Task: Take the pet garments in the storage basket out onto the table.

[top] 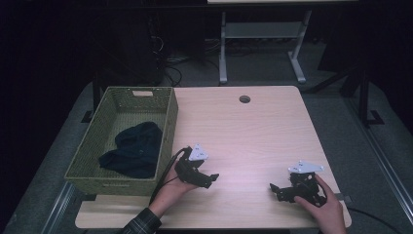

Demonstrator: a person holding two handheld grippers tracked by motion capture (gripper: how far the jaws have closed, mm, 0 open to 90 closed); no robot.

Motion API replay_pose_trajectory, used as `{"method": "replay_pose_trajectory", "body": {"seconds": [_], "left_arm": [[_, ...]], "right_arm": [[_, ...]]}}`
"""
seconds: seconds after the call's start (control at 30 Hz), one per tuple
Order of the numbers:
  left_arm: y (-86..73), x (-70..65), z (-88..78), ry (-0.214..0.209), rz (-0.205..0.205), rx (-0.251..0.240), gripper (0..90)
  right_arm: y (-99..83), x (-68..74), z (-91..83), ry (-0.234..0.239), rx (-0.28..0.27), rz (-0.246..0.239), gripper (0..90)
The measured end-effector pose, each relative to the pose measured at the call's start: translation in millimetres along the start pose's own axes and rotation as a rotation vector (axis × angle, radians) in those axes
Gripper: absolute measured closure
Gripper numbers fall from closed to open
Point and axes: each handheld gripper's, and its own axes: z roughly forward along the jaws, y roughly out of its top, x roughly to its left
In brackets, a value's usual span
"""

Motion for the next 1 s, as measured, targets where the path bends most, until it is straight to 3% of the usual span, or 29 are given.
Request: {"method": "replay_pose_trajectory", "body": {"seconds": [1.0], "left_arm": [[14.5,4.9,-16.9,-0.018,0.005,-0.018,14.4]], "right_arm": [[0.0,0.0,0.0,0.0,-0.001,0.0,0.0]]}}
